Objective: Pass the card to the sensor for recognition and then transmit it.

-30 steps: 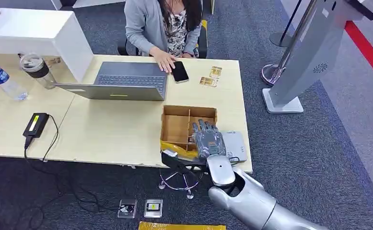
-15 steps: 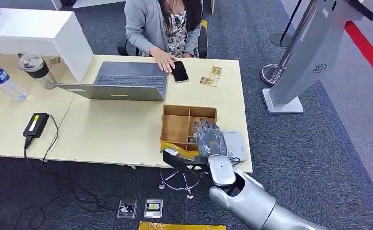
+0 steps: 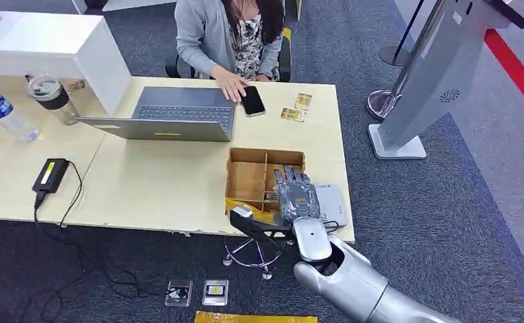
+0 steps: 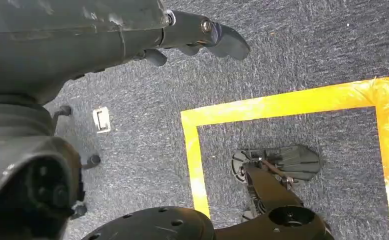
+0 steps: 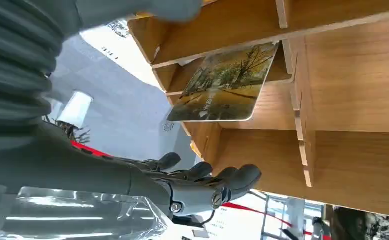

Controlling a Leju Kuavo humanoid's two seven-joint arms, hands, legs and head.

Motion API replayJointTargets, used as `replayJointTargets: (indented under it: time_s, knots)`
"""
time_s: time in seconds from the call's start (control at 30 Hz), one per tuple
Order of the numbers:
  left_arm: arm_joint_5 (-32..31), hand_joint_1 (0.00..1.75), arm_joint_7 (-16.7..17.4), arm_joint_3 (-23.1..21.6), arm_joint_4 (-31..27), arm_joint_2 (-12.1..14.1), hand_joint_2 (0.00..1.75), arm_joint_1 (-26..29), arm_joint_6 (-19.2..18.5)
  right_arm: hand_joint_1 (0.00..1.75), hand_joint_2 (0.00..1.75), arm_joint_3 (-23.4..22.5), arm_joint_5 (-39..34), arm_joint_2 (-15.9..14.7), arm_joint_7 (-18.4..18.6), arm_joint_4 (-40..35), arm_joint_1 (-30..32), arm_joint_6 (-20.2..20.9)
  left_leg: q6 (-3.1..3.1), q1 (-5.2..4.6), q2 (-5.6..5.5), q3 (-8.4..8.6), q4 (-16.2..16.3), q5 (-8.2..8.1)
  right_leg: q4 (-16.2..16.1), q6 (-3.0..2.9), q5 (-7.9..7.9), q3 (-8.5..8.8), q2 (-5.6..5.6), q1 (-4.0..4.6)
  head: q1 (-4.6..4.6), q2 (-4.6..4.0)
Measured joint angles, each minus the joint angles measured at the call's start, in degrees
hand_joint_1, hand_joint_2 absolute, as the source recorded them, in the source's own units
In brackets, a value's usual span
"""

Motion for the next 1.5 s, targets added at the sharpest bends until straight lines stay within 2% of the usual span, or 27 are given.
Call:
replayJointTargets:
  time_s: [0.33, 0.37, 0.67, 0.77, 0.83, 0.97, 1.0, 1.5]
  knots:
    - [-0.2, 0.0, 0.0, 0.0, 0.0, 0.0, 0.0, 0.0, 0.0, 0.0, 1.75, 0.0, 0.0, 0.4, -0.1, 1.1, 0.0, -0.1, 0.0, 0.0, 0.0, 0.0, 0.0, 0.0, 0.0, 0.0, 0.0, 0.0, 0.0, 0.0, 0.0, 0.0]
    - [-0.3, 0.0, 0.0, 0.0, 0.0, 0.0, 0.0, 0.0, 0.0, 1.75, 1.75, 0.0, 0.0, 0.5, -0.1, 1.2, -0.1, -0.1, 0.0, 0.0, 0.0, 0.0, 0.0, 0.0, 0.0, 0.0, 0.0, 0.0, 0.0, 0.0, -0.02, 0.0]
    - [-0.4, 0.0, 0.0, 0.0, 0.0, 0.0, 0.0, 0.0, 0.1, 1.75, 1.75, 0.0, -0.6, 0.6, -0.1, 1.4, -0.1, -0.9, 0.0, 0.0, 0.0, 0.0, 0.0, 0.0, 0.0, 0.0, 0.0, -0.01, 0.0, 0.0, 0.0, 0.0]
    - [-0.4, 0.0, 0.0, 0.0, 0.0, 0.0, 0.0, 0.0, 0.1, 1.61, 1.75, 0.0, -0.6, 0.6, -0.1, 1.4, -0.1, -0.9, 0.0, 0.0, 0.0, 0.0, 0.0, 0.0, 0.0, 0.0, 0.0, -0.01, 0.0, 0.0, 0.0, 0.0]
    - [-0.4, 0.0, 0.0, 0.0, 0.0, 0.0, 0.0, 0.0, 0.2, 1.68, 1.75, 0.0, -0.6, 0.6, -0.1, 1.5, -0.1, -1.1, 0.0, 0.0, 0.0, 0.0, 0.0, 0.0, 0.0, 0.0, 0.0, 0.0, 0.0, 0.0, 0.0, 0.0]
    - [-0.5, 0.0, 0.0, 0.0, 0.0, 0.0, 0.0, 0.0, 0.2, 1.68, 1.75, 0.0, -0.6, 0.6, -0.2, 1.8, -0.2, -1.9, 0.0, 0.0, 0.0, 0.0, 0.0, 0.0, 0.0, 0.0, 0.0, 0.0, 0.0, 0.0, 0.0, 0.0]
    - [-0.6, 0.0, 0.0, 0.0, 0.0, 0.0, 0.0, 0.0, 0.2, 1.75, 1.75, 0.0, -0.6, 0.6, -0.2, 1.8, -0.2, -2.0, 0.0, 0.0, 0.0, 0.0, 0.0, 0.0, 0.0, 0.0, 0.0, 0.0, 0.0, 0.0, 0.0, 0.0]
    - [-0.6, 0.0, 0.0, 0.0, 0.0, 0.0, 0.0, 0.0, 0.2, 1.75, 1.75, 0.0, -1.0, 0.8, -0.4, 2.2, -0.1, -2.8, 0.0, 0.0, 0.0, 0.01, 0.0, 0.0, 0.0, 0.0, 0.0, 0.0, 0.0, 0.0, -0.02, 0.0]
